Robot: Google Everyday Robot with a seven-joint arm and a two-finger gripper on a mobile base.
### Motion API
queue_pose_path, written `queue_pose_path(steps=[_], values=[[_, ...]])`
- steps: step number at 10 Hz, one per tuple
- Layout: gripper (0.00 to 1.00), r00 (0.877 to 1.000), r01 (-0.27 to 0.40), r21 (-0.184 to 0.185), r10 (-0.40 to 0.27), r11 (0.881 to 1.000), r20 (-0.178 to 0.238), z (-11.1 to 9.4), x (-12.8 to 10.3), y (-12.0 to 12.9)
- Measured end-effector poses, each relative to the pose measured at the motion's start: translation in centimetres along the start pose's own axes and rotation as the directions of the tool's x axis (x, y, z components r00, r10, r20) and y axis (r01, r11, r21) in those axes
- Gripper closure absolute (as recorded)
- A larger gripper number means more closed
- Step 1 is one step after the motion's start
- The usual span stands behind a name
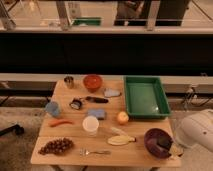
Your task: Wipe purple bowl with eraser
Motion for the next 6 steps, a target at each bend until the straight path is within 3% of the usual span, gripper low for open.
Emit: queue_pose_path(steps=[6], values=[[1.00, 1.000, 0.027, 0.007, -0.027, 1.000, 0.002, 0.6, -2.7, -1.7]])
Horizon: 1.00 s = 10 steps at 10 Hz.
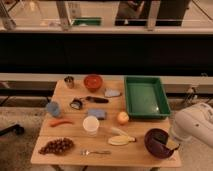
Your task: Wipe purple bowl with eraser
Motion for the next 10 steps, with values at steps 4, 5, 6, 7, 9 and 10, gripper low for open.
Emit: queue_pose_path(steps=[4, 5, 6, 7, 9, 10], values=[[1.00, 0.999, 0.043, -0.011, -0.043, 0.999, 0.008, 0.3, -2.0, 0.9], [1.00, 0.999, 0.050, -0.012, -0.050, 0.999, 0.010, 0.3, -2.2, 1.3], [1.00, 0.998, 0.057, -0.014, -0.057, 0.998, 0.013, 0.3, -2.3, 1.7], [1.00, 0.998, 0.066, -0.019, -0.065, 0.998, 0.014, 0.2, -2.4, 2.3], [1.00, 0.997, 0.079, -0.028, -0.079, 0.997, 0.009, 0.1, -2.1, 3.5], [1.00, 0.997, 0.082, -0.032, -0.082, 0.996, 0.004, -0.2, -1.7, 4.2]])
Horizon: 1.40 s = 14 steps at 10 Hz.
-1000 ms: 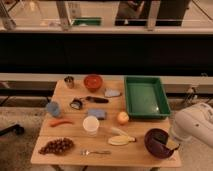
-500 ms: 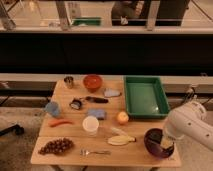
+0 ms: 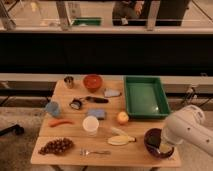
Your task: Wipe purple bowl with eraser
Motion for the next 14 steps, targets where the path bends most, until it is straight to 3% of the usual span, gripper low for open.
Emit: queue_pose_path(steps=[5, 11, 14], values=[[1.00, 0.999, -0.015, 0.006, 0.015, 1.000, -0.030, -1.0, 2.2, 1.6], [1.00, 0.991, -0.100, 0.033, 0.103, 0.994, -0.088, -0.7, 6.3, -1.0], [1.00, 0.988, -0.119, 0.047, 0.123, 0.992, -0.097, -0.6, 6.6, -2.1]])
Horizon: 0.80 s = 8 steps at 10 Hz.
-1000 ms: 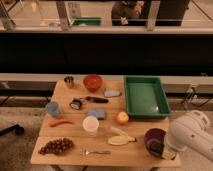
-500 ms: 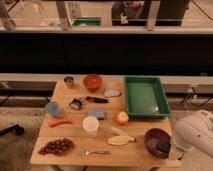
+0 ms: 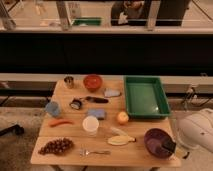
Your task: Wipe purple bowl with eraser
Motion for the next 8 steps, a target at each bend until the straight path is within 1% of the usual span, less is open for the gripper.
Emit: queue_pose_path(steps=[3, 5, 8], values=[[1.00, 1.000, 0.022, 0.010, -0.022, 1.000, 0.008, -0.3, -1.7, -0.3], [1.00, 0.998, 0.057, 0.020, -0.057, 0.998, 0.029, -0.8, -4.0, 0.1], [1.00, 0.995, 0.082, 0.026, -0.083, 0.996, 0.048, -0.9, -5.8, 0.1]])
